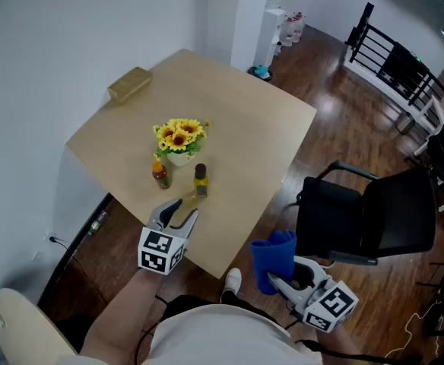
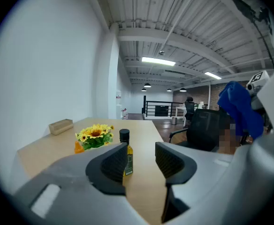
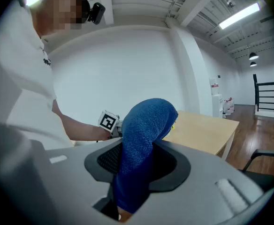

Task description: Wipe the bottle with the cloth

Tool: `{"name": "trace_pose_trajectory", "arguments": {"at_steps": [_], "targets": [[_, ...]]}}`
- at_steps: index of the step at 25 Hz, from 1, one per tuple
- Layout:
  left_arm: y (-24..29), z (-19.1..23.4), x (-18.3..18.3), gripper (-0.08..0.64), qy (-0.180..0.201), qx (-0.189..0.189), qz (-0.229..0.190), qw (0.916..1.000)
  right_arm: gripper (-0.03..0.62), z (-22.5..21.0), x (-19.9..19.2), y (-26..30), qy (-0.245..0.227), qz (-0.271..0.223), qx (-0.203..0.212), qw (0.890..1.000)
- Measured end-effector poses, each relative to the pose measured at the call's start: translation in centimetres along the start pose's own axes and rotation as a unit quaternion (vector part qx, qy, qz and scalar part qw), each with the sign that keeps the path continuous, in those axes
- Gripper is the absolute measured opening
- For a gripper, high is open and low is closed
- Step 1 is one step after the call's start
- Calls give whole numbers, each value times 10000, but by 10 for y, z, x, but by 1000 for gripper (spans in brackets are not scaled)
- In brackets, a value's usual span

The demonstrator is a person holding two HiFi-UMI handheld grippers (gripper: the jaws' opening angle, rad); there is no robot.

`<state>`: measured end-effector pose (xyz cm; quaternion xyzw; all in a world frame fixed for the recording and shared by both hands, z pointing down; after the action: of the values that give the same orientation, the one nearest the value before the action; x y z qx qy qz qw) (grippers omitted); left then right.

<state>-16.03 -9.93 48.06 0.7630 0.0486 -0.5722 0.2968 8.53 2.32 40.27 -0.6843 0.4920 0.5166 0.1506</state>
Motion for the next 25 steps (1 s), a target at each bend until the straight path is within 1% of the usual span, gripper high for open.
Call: {"name": "trace_pose_trajectory", "arguments": {"at_steps": [3,5,8,11,14,17,18,22,25], "targets": [[53,15,-2,206,12,263,161,9995,153,-48,1,-2,42,237,-102,9997],[86,31,-3,213,-47,389,307,9988,153,-71,6,2,111,322,-142,9993],[121,43,-8,225,-161,333,504,9980,153,-84,11,5,146,383,-168,9990],[146,49,-10,233,-146,181,533,9983,153,-95,20,9,300,301,-341,9985],[160,49,-13,213,5,50,522,9986,153,-99,23,13,355,327,-440,9979],[170,50,-16,162,-19,-74,499,9987,153,-104,25,20,377,372,-571,9970],[171,49,-15,156,2,-133,488,9987,153,-104,28,24,362,363,-605,9969],[161,50,-5,153,126,-262,415,9987,153,-97,53,48,80,185,-617,9979],[141,42,20,153,427,-441,259,9978,153,-87,82,75,-188,50,-470,9987]]}}
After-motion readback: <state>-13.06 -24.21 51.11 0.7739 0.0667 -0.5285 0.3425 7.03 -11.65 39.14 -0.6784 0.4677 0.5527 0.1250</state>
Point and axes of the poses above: the fingertips, and each gripper's own axes: y forward along the fingers, z to its left, x out of its top, the point moved 3 cm from there along -y, backward along the fingers, and after that the axes turned 12 degrees about y, right-handed, at the moved point
